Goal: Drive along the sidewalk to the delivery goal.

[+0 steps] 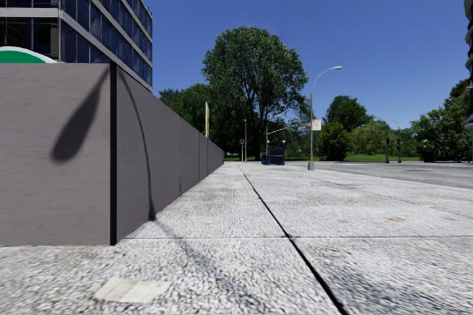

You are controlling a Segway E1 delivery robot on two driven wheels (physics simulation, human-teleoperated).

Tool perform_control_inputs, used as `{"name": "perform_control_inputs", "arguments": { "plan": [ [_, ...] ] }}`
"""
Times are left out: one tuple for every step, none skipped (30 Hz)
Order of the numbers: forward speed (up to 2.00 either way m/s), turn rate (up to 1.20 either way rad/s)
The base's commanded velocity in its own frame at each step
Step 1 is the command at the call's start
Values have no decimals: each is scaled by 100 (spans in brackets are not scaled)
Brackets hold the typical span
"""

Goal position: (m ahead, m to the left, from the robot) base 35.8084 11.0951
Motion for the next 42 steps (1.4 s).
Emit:
{"name": "perform_control_inputs", "arguments": {
  "plan": [
    [200,0],
    [200,0],
    [200,0],
    [200,0],
    [200,0],
    [200,0],
    [200,0],
    [200,0],
    [200,0],
    [200,0],
    [200,0],
    [200,0],
    [200,0],
    [200,0],
    [200,0],
    [200,0],
    [200,0],
    [200,0],
    [200,0],
    [200,0],
    [200,0],
    [200,0],
    [200,0],
    [200,0],
    [200,0],
    [200,0],
    [200,0],
    [200,0],
    [200,0],
    [200,0],
    [200,0],
    [200,0],
    [200,0],
    [200,0],
    [200,0],
    [200,0],
    [200,0],
    [200,0],
    [200,0],
    [200,0],
    [200,0],
    [200,0]
  ]
}}
